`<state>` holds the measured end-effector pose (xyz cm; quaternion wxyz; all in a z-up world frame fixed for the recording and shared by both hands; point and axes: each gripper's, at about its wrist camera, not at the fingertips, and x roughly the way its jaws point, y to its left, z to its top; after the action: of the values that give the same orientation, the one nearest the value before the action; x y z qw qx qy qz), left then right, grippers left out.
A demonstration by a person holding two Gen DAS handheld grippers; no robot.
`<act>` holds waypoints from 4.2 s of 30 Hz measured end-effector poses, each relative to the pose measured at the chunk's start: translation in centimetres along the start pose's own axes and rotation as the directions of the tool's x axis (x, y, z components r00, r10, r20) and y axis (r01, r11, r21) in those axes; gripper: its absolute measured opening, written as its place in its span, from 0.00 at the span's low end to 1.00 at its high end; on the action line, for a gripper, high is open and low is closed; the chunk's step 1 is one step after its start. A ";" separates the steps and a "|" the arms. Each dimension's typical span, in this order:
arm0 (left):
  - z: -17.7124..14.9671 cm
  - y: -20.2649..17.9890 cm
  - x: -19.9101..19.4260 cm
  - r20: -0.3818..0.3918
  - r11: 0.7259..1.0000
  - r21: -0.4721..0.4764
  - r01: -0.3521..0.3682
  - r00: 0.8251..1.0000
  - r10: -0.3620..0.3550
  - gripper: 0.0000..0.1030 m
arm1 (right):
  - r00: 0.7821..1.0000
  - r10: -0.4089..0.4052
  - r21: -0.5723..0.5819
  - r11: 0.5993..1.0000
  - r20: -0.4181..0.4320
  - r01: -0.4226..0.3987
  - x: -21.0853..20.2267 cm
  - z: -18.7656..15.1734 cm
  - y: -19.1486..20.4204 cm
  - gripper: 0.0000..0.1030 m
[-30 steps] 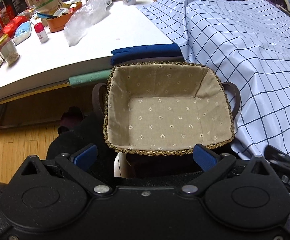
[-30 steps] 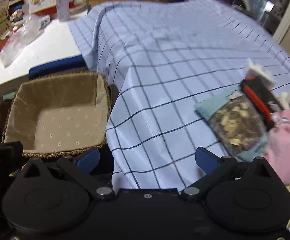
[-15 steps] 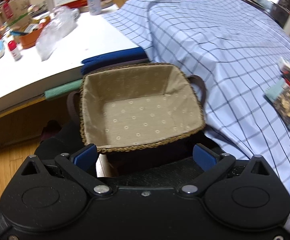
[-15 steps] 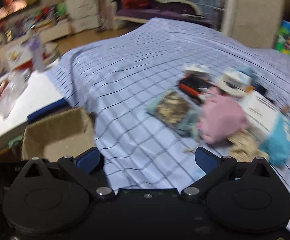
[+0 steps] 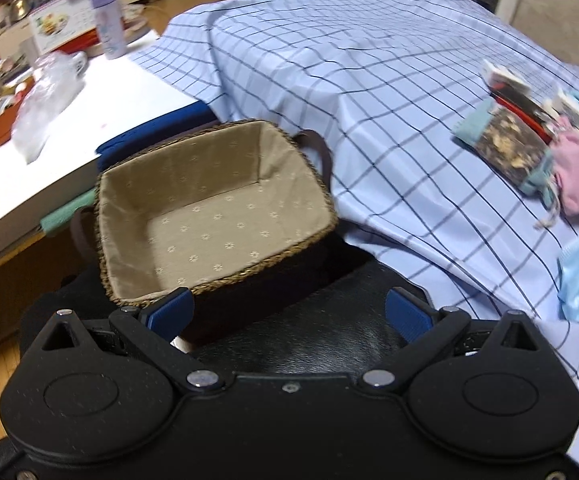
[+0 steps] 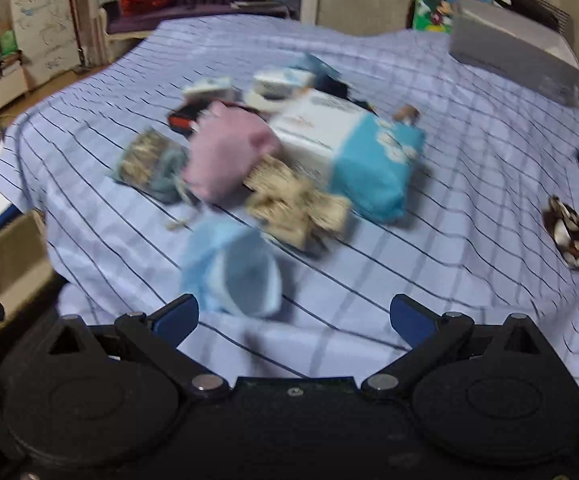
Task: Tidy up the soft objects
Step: 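Swing both tools to the pile and grasp the blue mask with the right tool, then grasp the green herb sachet with the left tool while the right tool holds the mask, then carry the sachet and mask to the basket with both tools and release them inside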
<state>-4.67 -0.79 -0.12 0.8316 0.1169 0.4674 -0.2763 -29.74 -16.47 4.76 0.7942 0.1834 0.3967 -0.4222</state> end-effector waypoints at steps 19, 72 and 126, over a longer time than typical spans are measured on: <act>0.2 -1.1 -0.3 0.018 0.999 0.044 -0.005 1.000 0.004 0.96 | 0.996 0.076 -0.009 0.997 -0.049 -0.077 5.6 2.2 5.6 0.92; 10.1 -17.7 8.1 0.005 0.805 0.513 0.298 0.937 -0.350 0.98 | 0.947 0.321 0.274 0.910 0.005 -0.310 9.0 2.7 -3.1 0.41; 12.5 -13.2 9.6 -0.304 0.966 0.036 0.255 0.924 -0.233 0.48 | 0.950 0.301 0.192 0.931 0.084 -0.311 7.3 2.5 -2.3 0.40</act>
<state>0.69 -20.65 -0.65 0.7061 0.1290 0.5871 -0.3742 -28.02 -23.23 0.72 0.8377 0.3115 0.2970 -0.3362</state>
